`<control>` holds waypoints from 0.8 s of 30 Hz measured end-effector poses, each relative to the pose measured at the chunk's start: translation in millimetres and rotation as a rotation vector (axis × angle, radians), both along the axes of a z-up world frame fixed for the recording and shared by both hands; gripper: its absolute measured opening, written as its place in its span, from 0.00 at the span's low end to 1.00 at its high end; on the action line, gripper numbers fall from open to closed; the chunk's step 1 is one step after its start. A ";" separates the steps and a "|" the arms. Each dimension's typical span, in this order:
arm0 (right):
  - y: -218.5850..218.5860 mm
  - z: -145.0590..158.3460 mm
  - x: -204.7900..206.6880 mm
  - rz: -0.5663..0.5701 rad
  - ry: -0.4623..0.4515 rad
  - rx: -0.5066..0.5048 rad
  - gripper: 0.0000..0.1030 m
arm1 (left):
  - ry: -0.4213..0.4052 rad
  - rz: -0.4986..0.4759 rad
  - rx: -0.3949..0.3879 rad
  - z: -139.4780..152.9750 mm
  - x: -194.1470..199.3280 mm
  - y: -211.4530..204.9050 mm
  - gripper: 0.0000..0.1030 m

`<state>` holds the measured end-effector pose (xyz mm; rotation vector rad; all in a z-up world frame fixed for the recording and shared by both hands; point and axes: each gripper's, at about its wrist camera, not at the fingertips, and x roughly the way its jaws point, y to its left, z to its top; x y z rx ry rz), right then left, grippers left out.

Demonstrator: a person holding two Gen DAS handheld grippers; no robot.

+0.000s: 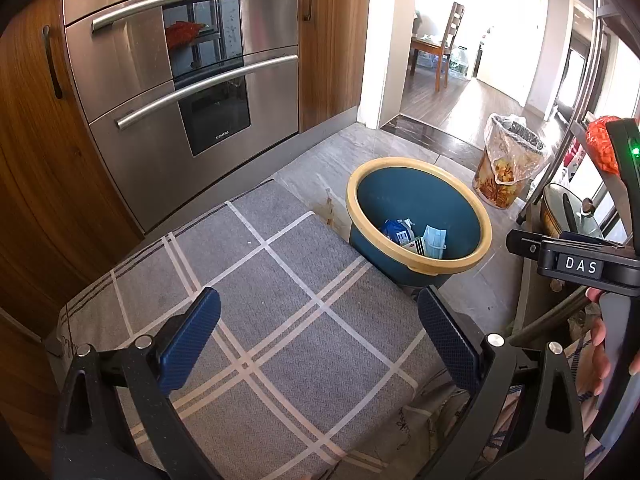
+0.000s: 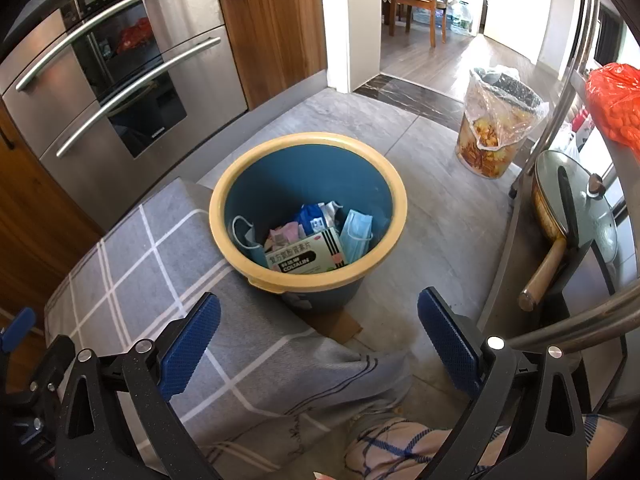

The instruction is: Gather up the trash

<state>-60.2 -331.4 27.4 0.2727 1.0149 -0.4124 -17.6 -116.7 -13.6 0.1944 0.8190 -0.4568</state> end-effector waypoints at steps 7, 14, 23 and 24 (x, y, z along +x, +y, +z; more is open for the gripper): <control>0.8 -0.7 0.9 0.004 0.004 0.002 0.95 | 0.002 0.000 0.000 -0.7 -1.2 -0.4 0.95; 1.4 -0.8 1.7 0.006 0.004 0.001 0.95 | 0.003 0.000 0.000 -0.6 -1.6 -0.4 0.95; 1.7 -0.9 1.8 0.006 0.005 0.001 0.95 | 0.004 0.000 -0.001 -0.3 -1.3 -0.3 0.95; 1.8 -0.9 1.8 0.006 0.005 0.002 0.95 | 0.003 0.001 0.000 -0.2 -0.9 -0.4 0.95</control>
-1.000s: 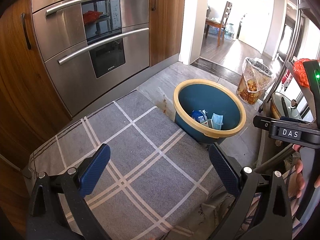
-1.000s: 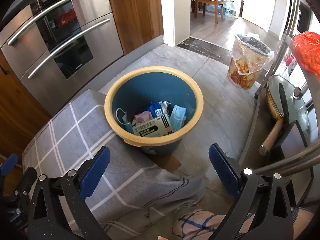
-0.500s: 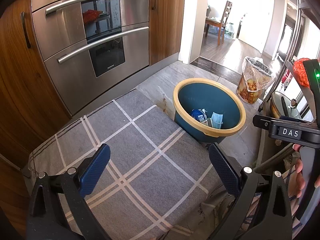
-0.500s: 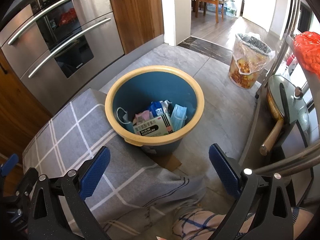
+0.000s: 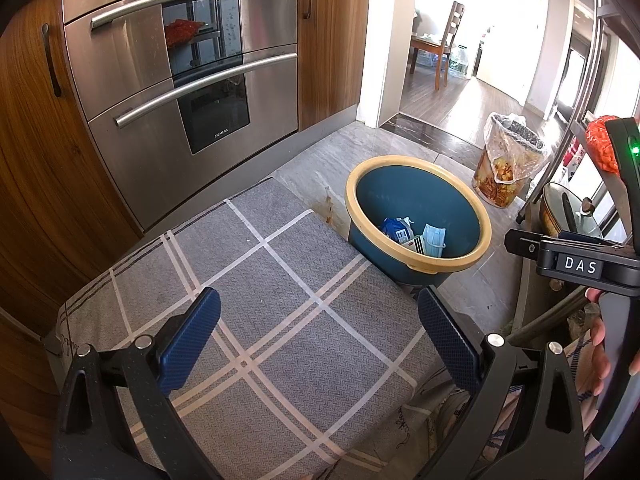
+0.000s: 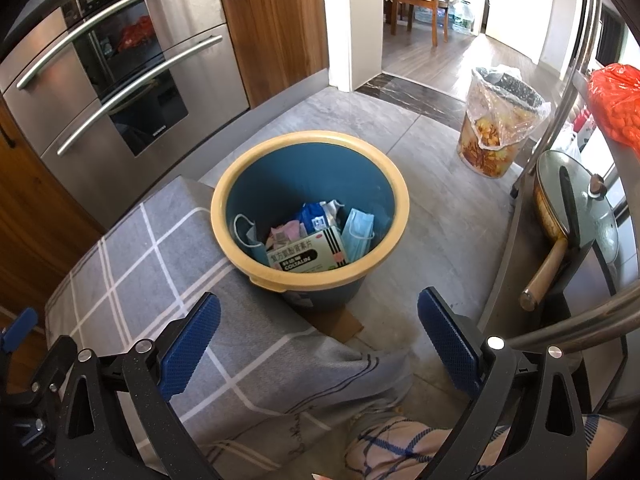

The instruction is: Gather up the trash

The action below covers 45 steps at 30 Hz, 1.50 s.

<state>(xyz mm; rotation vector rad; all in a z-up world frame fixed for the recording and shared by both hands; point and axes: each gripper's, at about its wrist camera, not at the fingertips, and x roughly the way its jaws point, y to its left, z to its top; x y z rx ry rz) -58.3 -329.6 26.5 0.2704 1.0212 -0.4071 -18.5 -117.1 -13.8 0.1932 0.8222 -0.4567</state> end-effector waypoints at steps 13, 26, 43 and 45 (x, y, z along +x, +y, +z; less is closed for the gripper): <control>1.0 0.3 2.2 0.009 0.002 0.002 0.95 | 0.006 0.015 -0.011 -1.2 -5.1 1.5 0.95; 1.2 -0.1 2.3 0.011 0.004 0.003 0.95 | 0.001 0.037 0.013 -0.1 -3.0 -2.8 0.95; -1.3 0.0 -4.5 -0.020 0.006 0.112 0.95 | 0.012 0.044 0.038 -2.6 -0.6 0.2 0.95; -1.7 9.1 -7.2 -0.031 -0.016 0.132 0.95 | 0.031 0.065 0.036 -2.9 3.5 5.4 0.95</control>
